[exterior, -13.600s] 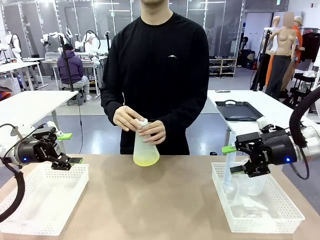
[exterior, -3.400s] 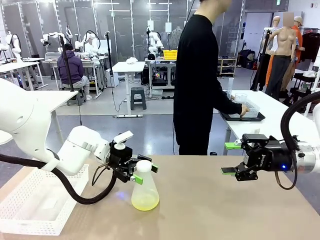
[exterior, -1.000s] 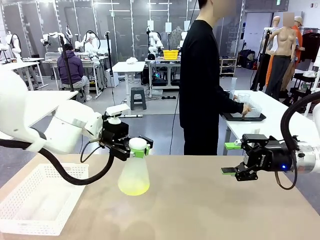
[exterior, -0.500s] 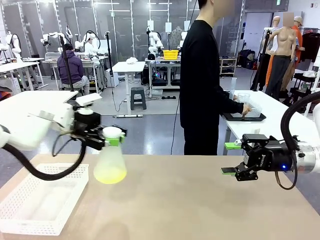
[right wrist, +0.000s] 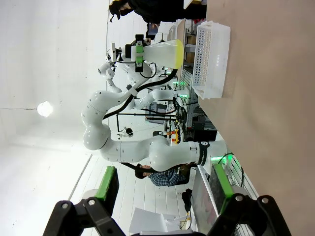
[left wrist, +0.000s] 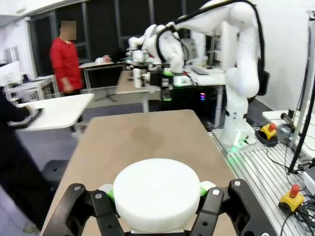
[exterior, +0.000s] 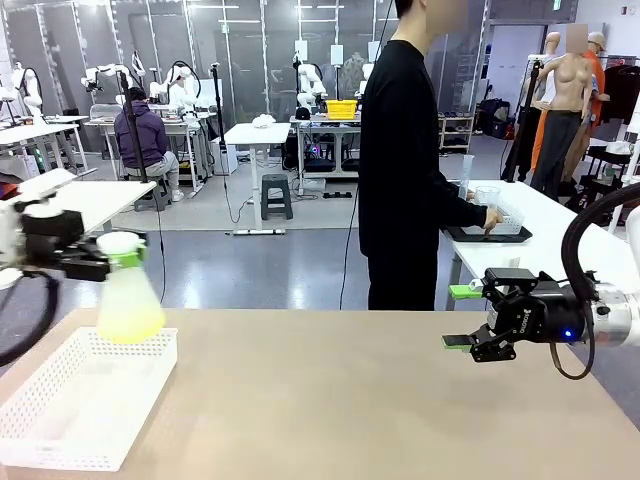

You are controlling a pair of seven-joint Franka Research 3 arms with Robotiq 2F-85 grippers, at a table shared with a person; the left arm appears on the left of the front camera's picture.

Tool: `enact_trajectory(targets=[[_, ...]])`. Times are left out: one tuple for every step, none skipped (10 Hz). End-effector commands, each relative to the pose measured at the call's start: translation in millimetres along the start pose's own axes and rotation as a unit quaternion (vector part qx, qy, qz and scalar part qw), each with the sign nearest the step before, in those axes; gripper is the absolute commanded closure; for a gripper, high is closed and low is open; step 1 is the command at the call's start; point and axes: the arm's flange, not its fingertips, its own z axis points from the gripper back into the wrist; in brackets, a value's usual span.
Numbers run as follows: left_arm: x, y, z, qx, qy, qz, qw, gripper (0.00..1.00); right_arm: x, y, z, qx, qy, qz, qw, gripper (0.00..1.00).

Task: Prepare the solutions needed for the experiment.
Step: When the human places the Big flask in the center of the table, pick up the Big flask and place it in the left Organizing basket.

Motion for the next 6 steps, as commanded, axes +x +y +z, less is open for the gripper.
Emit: enact_trajectory(targets=[[0.2, -12.6, 32.2, 0.046, -0.038, -0.001, 0.998, 0.98, -0.9, 0.8, -0.2, 0.004, -0.001, 0.006, 1.0, 0.06], [-5.9, -16.3, 56.2, 0.066, -0.045, 0.002, 0.997, 0.98, -0.9, 0.8, -0.2, 0.004, -0.001, 0.006, 1.0, 0.06], [-11.5, -18.2, 70.0, 0.067, -0.064, 0.004, 0.996, 0.98, -0.9, 0.8, -0.2, 0.004, -0.001, 0.006, 1.0, 0.06], [-18.4, -18.7, 81.3, 0.073, -0.075, 0.002, 0.995, 0.98, -0.9, 0.8, -0.2, 0.004, -0.001, 0.006, 1.0, 0.06], [-26.5, -19.0, 89.4, 0.078, -0.073, -0.002, 0.994, 0.98, -0.9, 0.8, -0.2, 0.004, -0.001, 0.006, 1.0, 0.06], [-33.3, -19.7, 92.3, 0.077, -0.072, -0.002, 0.994, 0.98, -0.9, 0.8, -0.2, 0.004, -0.001, 0.006, 1.0, 0.06]])
